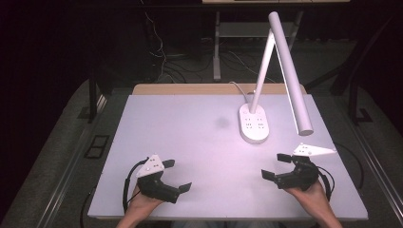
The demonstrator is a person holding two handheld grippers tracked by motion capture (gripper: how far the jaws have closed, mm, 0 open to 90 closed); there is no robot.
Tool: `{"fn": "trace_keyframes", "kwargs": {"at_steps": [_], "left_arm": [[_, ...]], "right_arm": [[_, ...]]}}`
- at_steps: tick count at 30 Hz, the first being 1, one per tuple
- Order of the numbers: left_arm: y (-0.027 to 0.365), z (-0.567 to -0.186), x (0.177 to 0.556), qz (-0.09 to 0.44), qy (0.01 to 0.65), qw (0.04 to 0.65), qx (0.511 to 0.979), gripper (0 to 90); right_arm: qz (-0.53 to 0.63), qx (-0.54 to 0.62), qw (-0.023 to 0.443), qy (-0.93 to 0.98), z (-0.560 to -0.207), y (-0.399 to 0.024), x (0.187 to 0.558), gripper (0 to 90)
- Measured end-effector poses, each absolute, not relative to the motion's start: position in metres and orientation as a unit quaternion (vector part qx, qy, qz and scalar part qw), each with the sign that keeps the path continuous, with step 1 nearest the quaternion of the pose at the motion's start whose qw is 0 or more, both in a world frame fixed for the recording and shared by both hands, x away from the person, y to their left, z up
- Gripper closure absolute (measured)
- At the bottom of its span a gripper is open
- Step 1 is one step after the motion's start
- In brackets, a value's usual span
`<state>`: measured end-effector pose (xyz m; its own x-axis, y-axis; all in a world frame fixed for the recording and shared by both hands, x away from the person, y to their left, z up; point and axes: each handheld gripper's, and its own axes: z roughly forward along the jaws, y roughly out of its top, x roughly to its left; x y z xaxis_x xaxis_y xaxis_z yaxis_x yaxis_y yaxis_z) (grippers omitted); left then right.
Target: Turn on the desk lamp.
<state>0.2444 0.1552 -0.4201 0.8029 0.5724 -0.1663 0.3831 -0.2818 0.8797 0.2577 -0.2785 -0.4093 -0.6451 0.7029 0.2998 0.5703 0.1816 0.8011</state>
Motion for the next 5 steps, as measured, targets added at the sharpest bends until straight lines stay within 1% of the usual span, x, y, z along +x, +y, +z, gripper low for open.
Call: {"fn": "trace_keyframes", "kwargs": {"at_steps": [5], "left_arm": [[0.1552, -0.4202, 0.245, 0.09, 0.299, 0.517, 0.797, 0.0]], "right_arm": [[0.478, 0.415, 0.077, 0.77, -0.4188, -0.2777, 0.2454, 0.4]]}}
